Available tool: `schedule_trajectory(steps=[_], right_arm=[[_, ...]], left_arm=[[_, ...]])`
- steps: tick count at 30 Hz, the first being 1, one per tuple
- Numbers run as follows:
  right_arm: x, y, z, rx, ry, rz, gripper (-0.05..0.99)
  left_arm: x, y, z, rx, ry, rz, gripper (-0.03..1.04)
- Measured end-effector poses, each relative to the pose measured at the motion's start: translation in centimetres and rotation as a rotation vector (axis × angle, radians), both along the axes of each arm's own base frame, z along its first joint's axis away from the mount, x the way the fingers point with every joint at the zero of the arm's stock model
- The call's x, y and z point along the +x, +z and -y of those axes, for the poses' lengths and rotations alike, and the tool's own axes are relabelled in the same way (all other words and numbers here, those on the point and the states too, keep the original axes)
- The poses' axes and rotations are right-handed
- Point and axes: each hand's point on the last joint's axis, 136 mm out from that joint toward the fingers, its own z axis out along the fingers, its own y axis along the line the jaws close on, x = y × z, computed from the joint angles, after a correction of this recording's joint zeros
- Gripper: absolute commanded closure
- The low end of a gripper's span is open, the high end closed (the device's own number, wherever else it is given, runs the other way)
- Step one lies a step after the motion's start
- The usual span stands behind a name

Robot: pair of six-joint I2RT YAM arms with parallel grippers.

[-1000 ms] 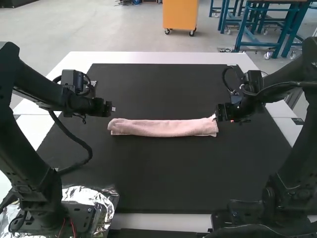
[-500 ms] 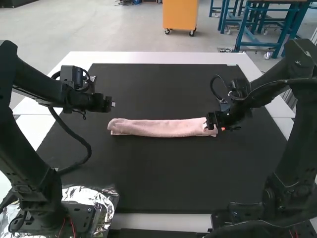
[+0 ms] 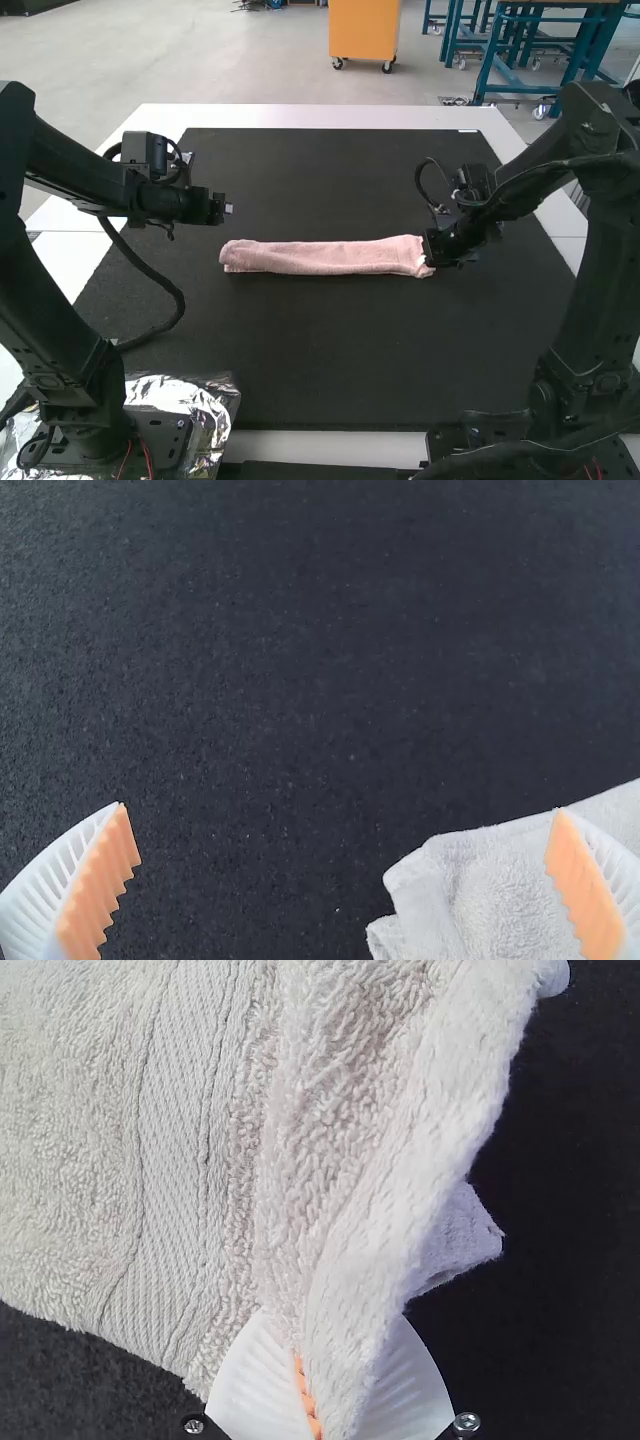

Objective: Fold the towel.

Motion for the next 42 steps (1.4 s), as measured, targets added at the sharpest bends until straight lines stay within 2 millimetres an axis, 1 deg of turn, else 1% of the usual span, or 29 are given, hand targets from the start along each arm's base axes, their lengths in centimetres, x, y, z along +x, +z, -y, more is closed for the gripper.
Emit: schedule_trajectory(steps=[1, 3, 6, 8, 10, 12, 15, 20, 25, 27, 29, 31, 35, 38, 42], right_arm=[[0.0, 0.3, 0.3, 0.007, -0.009, -0.001, 0.96], [0.6, 1.6, 1.6, 0.023, -0.044, 0.027, 0.96], [2.2, 4.6, 4.6, 0.032, -0.119, 0.115, 0.96], [2.6, 6.1, 5.9, 0.032, -0.15, 0.156, 0.96], [2.5, 6.7, 5.9, 0.034, -0.149, 0.163, 0.96], [2.3, 6.8, 5.2, 0.039, -0.131, 0.159, 0.96], [1.9, 6.8, 3.0, 0.046, -0.082, 0.154, 0.96], [0.6, 7.0, -2.6, 0.076, 0.032, 0.149, 0.96], [0.1, 8.8, -8.4, 0.128, 0.132, 0.194, 0.96], [-0.1, 9.5, -10.5, 0.148, 0.165, 0.208, 0.96], [-0.3, 9.7, -12.3, 0.161, 0.195, 0.207, 0.96], [-0.6, 9.4, -14.0, 0.168, 0.221, 0.196, 0.96], [-1.7, 7.9, -16.9, 0.167, 0.275, 0.157, 0.96], [-2.3, 6.9, -18.3, 0.163, 0.302, 0.134, 0.96], [-2.4, 6.2, -20.1, 0.162, 0.333, 0.123, 0.96]], left_arm=[[0.2, 0.3, 0.0, 0.0, 0.0, 0.015, 0.06], [0.7, 1.0, 0.0, 0.002, 0.0, 0.052, 0.06], [1.3, 1.9, -0.1, 0.009, 0.004, 0.095, 0.05], [1.4, 2.3, -0.2, 0.01, 0.005, 0.106, 0.05], [1.4, 2.5, -0.1, 0.009, 0.004, 0.114, 0.05], [1.5, 2.7, 0.0, 0.01, 0.002, 0.121, 0.05], [1.4, 2.8, 0.4, 0.011, -0.008, 0.121, 0.05], [1.3, 2.8, 1.5, 0.009, -0.032, 0.122, 0.05], [1.3, 2.8, 1.5, 0.009, -0.033, 0.122, 0.05], [1.3, 2.7, 1.5, 0.009, -0.033, 0.122, 0.05], [1.3, 2.7, 1.5, 0.009, -0.033, 0.122, 0.05], [1.3, 2.7, 1.5, 0.009, -0.033, 0.121, 0.05], [1.1, 2.4, 1.5, 0.009, -0.032, 0.117, 0.05], [0.8, 1.8, 1.3, 0.013, -0.025, 0.12, 0.05], [0.2, 1.0, 0.8, 0.016, -0.011, 0.11, 0.05]])
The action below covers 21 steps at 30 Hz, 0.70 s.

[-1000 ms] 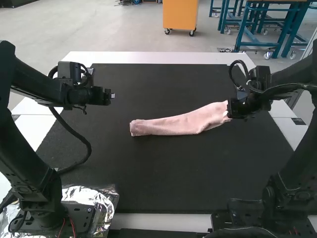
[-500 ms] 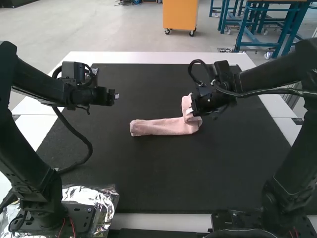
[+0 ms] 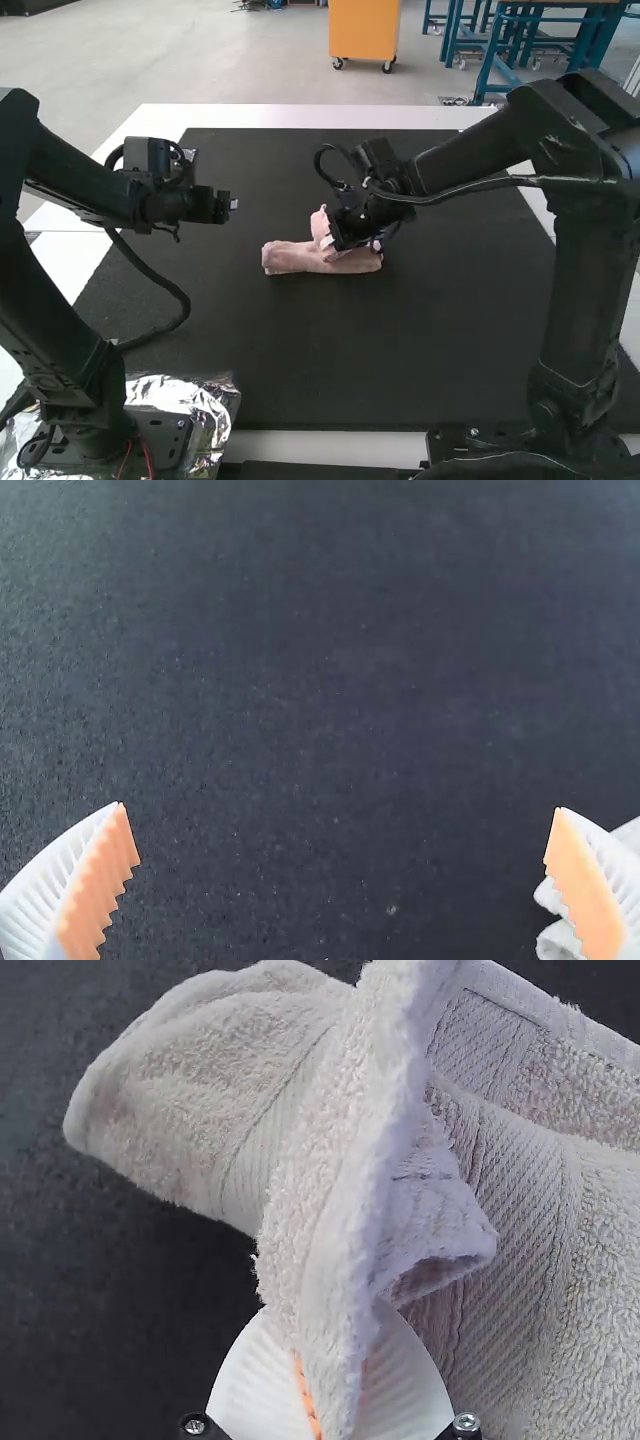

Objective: Fold the towel.

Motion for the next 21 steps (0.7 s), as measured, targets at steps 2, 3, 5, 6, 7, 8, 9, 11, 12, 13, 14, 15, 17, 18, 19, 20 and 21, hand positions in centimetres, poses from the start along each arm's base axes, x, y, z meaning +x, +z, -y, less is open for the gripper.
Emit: schedule_trajectory(steps=[2, 3, 5, 6, 7, 8, 9, 11, 12, 13, 14, 15, 17, 18, 19, 20, 21], right_arm=[[0.2, -0.1, -0.9, 0.001, 0.014, 0.003, 0.96], [0.2, -0.2, -1.4, 0.002, 0.022, 0.004, 0.96], [0.3, -0.4, -2.3, 0.003, 0.035, 0.005, 0.96], [0.4, -0.4, -2.8, 0.004, 0.043, 0.006, 0.95], [0.4, -0.4, -3.2, 0.007, 0.05, 0.008, 0.94], [0.4, -0.4, -3.8, 0.011, 0.06, 0.009, 0.88], [0.3, -0.3, -4.3, 0.016, 0.07, 0.008, 0.79], [0.0, -0.1, -5.3, 0.023, 0.094, -0.002, 0.57], [-0.2, 0.2, -5.8, 0.03, 0.108, -0.007, 0.47], [-0.4, 0.5, -6.2, 0.036, 0.122, -0.011, 0.38], [-0.8, 0.9, -6.6, 0.041, 0.138, -0.018, 0.3], [-1.0, 1.3, -7.0, 0.044, 0.15, -0.022, 0.24], [-1.4, 2.2, -7.3, 0.049, 0.175, -0.018, 0.23], [-1.4, 2.7, -7.3, 0.054, 0.181, -0.009, 0.23], [-1.4, 3.4, -7.3, 0.061, 0.185, 0.004, 0.36], [-1.3, 4.3, -7.3, 0.072, 0.19, 0.024, 0.57], [-1.1, 5.4, -7.3, 0.094, 0.192, 0.05, 0.83]], left_arm=[[-0.2, -0.4, -0.5, 0.001, 0.013, -0.009, 0.05], [-0.3, -0.5, -0.8, 0.002, 0.02, -0.011, 0.05], [-0.2, -0.5, -1.3, 0.002, 0.034, -0.011, 0.05], [-0.2, -0.5, -1.6, 0.002, 0.04, -0.01, 0.05], [-0.2, -0.5, -1.8, 0.002, 0.046, -0.011, 0.05], [-0.2, -0.5, -2.1, 0.002, 0.052, -0.011, 0.05], [-0.2, -0.5, -2.2, 0.002, 0.056, -0.012, 0.05], [-0.2, -0.5, -2.5, 0.002, 0.063, -0.012, 0.05], [-0.2, -0.5, -2.6, 0.002, 0.065, -0.012, 0.05], [-0.2, -0.5, -2.7, 0.002, 0.066, -0.012, 0.05], [-0.2, -0.5, -2.7, 0.002, 0.067, -0.012, 0.05], [-0.2, -0.5, -2.7, 0.002, 0.067, -0.013, 0.05], [-0.2, -0.5, -2.7, 0.002, 0.068, -0.012, 0.05], [-0.2, -0.5, -2.7, 0.002, 0.068, -0.012, 0.05], [-0.2, -0.4, -2.7, 0.002, 0.068, -0.011, 0.05], [-0.2, -0.2, -2.7, 0.002, 0.068, -0.006, 0.05], [-0.2, -0.1, -2.7, 0.002, 0.068, -0.003, 0.05]])
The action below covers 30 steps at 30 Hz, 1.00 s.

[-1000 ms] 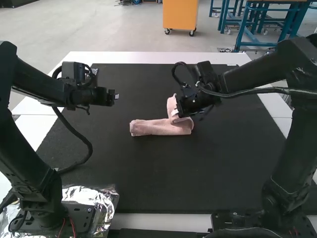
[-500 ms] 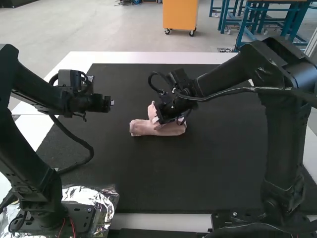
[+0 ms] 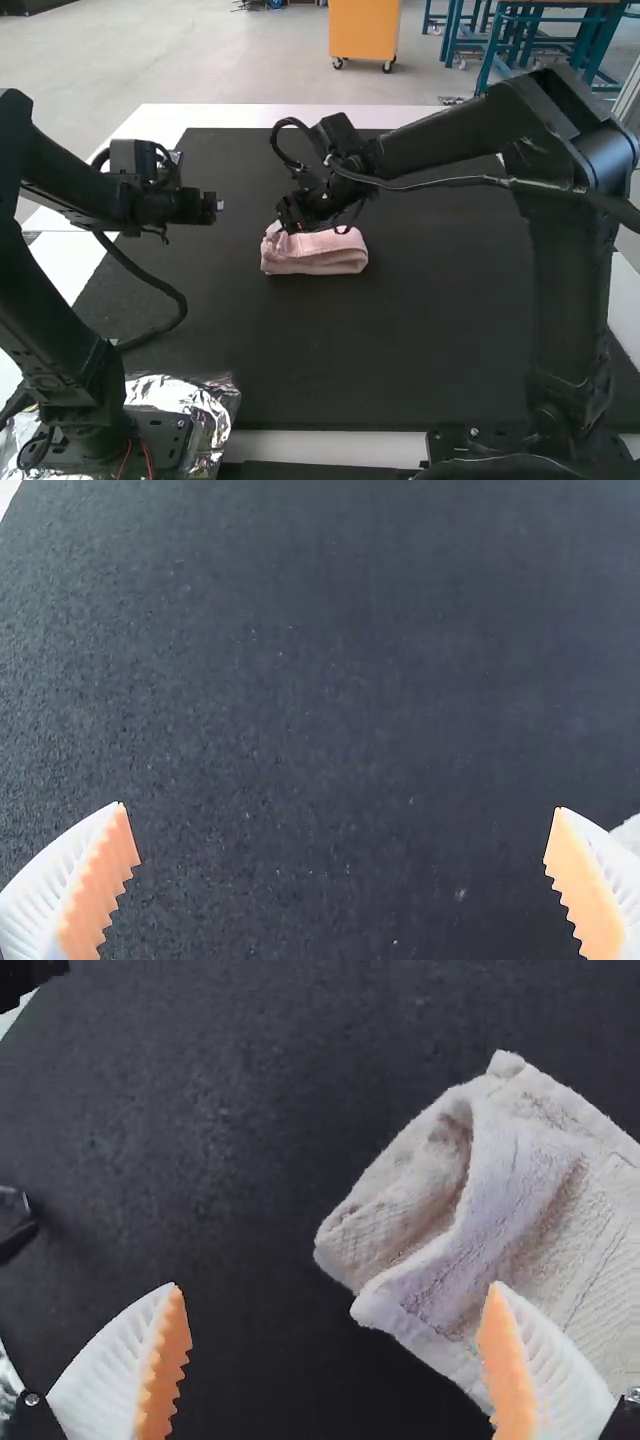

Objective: Fold the towel.

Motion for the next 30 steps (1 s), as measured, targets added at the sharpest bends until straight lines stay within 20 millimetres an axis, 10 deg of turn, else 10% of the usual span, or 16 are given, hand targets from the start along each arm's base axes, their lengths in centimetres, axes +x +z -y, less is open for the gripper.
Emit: schedule_trajectory(steps=[1, 6, 30], right_arm=[[0.3, 1.3, -0.1, 0.035, 0.001, 0.036, 0.96], [2.3, 5.6, 0.9, 0.174, -0.036, 0.18, 0.96], [4.6, -8.2, 3.6, 0.095, -0.111, 0.081, 0.96]], left_arm=[[0.0, 0.2, 0.0, 0.0, 0.0, 0.006, 0.05], [0.0, 0.9, 0.0, 0.001, 0.0, 0.022, 0.05], [-0.4, 0.4, 0.0, -0.019, 0.015, -0.007, 0.05]])
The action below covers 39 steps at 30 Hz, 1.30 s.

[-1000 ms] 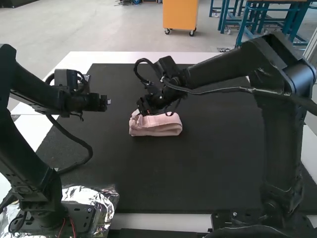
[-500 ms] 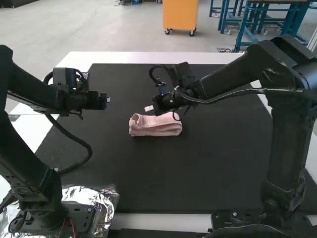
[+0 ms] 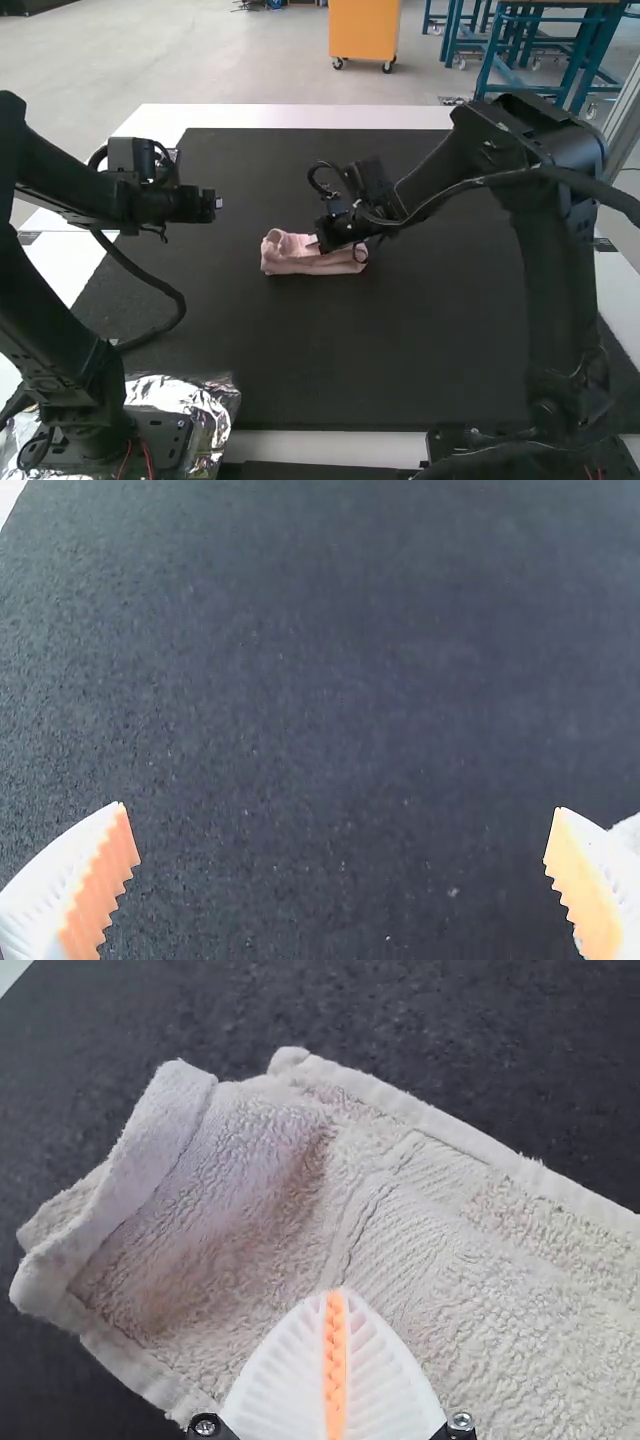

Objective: Fold the towel.

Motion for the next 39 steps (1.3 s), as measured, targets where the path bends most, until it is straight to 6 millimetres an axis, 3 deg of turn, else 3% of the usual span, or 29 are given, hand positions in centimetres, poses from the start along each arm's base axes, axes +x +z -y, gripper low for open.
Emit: schedule_trajectory(steps=[5, 9, 12, 14, 15, 18, 21, 24, 26, 29, 32, 35, 39], right_arm=[[-0.5, -3.0, 0.9, 0.002, -0.005, -0.01, 0.96], [-0.4, -2.5, 0.8, 0.016, -0.012, -0.007, 0.96], [-0.1, -0.6, 0.8, 0.036, -0.029, -0.002, 0.95], [0.4, 2.6, 0.8, 0.069, -0.044, 0.023, 0.92], [0.7, 4.8, 0.9, 0.091, -0.055, 0.039, 0.84], [2.4, 13.7, 1.8, 0.18, -0.102, 0.125, 0.59], [3.0, 22.9, 4.2, 0.261, -0.165, 0.246, 0.32], [1.3, 30.3, 7.3, 0.318, -0.225, 0.354, 0.01], [-0.5, 33.8, 9.1, 0.346, -0.248, 0.41, 0.01], [-3.2, 37.7, 12.4, 0.386, -0.293, 0.49, 0.01], [-5.8, 40.0, 16.7, 0.412, -0.374, 0.579, 0.01], [-8.9, 41.1, 20.2, 0.424, -0.447, 0.651, 0.01], [-14.3, 41.4, 23.4, 0.444, -0.5, 0.716, 0.01]], left_arm=[[-0.3, 1.8, 0.0, -0.001, 0.002, 0.04, 0.05], [-0.5, 3.6, 0.0, -0.002, 0.003, 0.081, 0.05], [-0.9, 4.6, 0.1, -0.005, 0.006, 0.095, 0.05], [-1.2, 5.4, 0.1, -0.007, 0.006, 0.108, 0.05], [-1.4, 5.9, 0.1, -0.007, 0.005, 0.115, 0.05], [-2.1, 7.6, 0.3, -0.008, 0.004, 0.14, 0.05], [-2.7, 10.3, 0.3, -0.006, 0.004, 0.194, 0.05], [-3.7, 13.5, 0.3, 0.0, 0.006, 0.277, 0.05], [-4.8, 15.9, 0.4, 0.003, 0.006, 0.342, 0.05], [-6.8, 19.9, 0.4, 0.01, 0.007, 0.455, 0.05], [-9.4, 24.4, 0.2, 0.024, 0.017, 0.591, 0.05], [-12.4, 27.7, 0.3, 0.033, 0.019, 0.704, 0.05], [-17.1, 30.7, 0.5, 0.045, 0.024, 0.827, 0.05]])
